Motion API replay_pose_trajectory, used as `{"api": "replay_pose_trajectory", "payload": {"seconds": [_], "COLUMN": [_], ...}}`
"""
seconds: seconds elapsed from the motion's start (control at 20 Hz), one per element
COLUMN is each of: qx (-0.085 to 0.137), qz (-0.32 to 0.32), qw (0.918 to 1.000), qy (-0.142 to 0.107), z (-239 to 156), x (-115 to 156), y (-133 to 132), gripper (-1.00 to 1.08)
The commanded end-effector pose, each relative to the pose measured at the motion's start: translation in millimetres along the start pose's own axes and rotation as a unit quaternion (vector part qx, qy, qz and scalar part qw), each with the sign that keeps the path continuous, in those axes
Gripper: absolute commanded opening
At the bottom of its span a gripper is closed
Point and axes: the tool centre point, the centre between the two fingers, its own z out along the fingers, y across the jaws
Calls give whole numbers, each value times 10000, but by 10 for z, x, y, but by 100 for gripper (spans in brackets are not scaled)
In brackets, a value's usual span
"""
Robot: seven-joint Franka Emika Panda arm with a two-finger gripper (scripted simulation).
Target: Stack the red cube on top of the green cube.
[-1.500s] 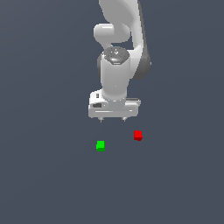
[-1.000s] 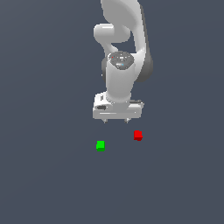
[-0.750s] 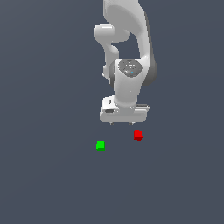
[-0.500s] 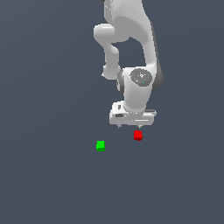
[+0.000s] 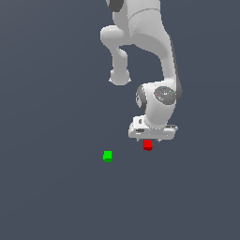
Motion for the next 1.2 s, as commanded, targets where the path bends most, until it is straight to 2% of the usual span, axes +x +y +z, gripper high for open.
{"api": "replay_pose_trajectory", "payload": {"seconds": [0.0, 0.3, 0.8, 1.05, 1.1, 1.15], "qx": [5, 4, 5, 6, 6, 6], "qz": [31, 21, 30, 33, 33, 33], "qw": [10000, 10000, 10000, 10000, 10000, 10000], "qy": [1, -4, 0, 1, 1, 1], "z": [39, 71, 486, 545, 545, 545], "x": [8, 2, 5, 19, 19, 19], "y": [-50, -53, -60, -63, -63, -63], "gripper": [100, 100, 100, 100, -100, -100]}}
